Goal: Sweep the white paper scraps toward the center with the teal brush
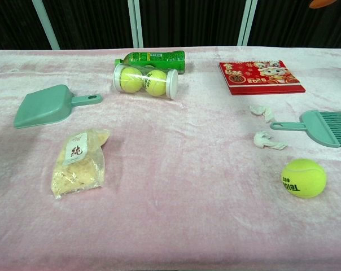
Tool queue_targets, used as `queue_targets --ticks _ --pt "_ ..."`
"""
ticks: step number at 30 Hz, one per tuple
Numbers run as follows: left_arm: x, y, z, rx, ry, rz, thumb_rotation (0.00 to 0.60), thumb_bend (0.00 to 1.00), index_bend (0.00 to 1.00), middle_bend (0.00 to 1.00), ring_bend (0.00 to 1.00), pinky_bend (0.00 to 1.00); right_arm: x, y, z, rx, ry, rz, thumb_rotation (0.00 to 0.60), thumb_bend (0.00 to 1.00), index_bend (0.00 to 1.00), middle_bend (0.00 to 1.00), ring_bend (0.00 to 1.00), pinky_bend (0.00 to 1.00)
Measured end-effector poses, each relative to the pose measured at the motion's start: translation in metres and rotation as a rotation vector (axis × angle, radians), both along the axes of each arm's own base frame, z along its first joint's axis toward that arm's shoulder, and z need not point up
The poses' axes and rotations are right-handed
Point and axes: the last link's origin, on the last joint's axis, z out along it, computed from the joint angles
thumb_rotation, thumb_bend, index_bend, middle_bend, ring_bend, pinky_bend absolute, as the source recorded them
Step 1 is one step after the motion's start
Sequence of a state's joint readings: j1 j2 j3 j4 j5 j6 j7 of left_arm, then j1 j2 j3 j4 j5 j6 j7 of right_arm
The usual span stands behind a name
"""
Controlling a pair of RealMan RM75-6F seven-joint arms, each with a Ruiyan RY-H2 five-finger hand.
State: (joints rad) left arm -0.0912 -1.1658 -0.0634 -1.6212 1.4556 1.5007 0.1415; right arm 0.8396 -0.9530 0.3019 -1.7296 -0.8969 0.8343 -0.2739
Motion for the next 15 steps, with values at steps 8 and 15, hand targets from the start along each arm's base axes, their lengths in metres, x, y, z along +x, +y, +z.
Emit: queue_targets --ticks 8,15 --pt "0.000 0.000 0.000 -0.004 0.001 0.004 0.600 0.31 0.11 0.08 0.01 0.05 -0.018 0.010 -0.021 0.082 -0.009 -0.102 0.600 0.11 0.18 0.18 0.15 0.15" --pt "0.000 0.000 0.000 -0.004 -0.002 0.007 0.600 0.31 0.11 0.08 0.01 0.05 -0.035 0.022 -0.049 0.150 -0.015 -0.194 0.600 0.11 0.20 0.26 0.15 0.15"
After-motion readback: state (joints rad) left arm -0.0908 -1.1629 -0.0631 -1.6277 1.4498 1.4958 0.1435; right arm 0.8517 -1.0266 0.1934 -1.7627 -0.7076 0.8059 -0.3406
